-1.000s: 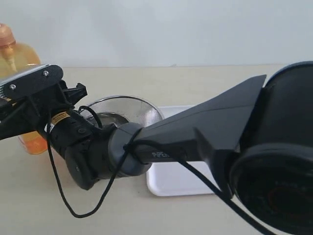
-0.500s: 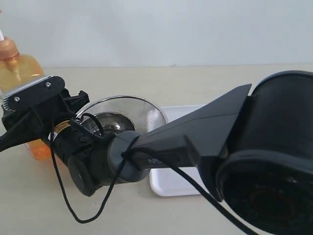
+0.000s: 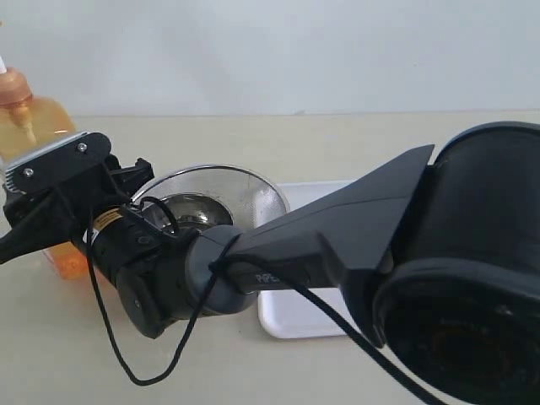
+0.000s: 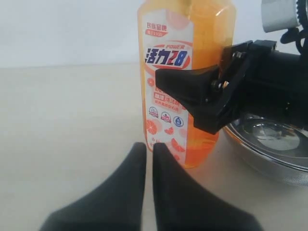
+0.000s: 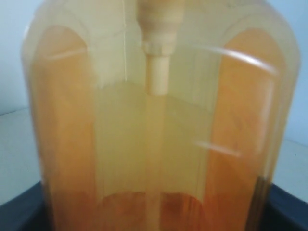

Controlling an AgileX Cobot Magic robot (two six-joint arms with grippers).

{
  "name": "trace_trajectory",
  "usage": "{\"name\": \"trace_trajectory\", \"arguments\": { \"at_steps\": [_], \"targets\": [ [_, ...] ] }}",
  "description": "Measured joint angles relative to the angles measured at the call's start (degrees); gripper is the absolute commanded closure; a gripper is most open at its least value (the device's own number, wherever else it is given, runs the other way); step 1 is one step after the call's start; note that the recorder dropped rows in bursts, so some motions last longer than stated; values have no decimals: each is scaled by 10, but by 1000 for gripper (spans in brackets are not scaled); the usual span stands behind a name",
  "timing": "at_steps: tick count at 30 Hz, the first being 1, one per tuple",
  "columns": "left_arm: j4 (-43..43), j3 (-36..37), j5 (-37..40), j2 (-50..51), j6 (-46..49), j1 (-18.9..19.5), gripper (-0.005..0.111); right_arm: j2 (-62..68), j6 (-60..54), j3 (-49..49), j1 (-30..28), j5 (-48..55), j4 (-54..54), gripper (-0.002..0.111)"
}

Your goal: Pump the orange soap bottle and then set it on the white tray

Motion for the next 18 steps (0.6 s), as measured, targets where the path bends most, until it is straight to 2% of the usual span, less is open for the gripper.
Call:
{"name": "trace_trajectory", "arguments": {
  "at_steps": [18],
  "targets": [
    [0,0,0,0,0,0,102,0,10,0,0,19,0,108]
  ]
}}
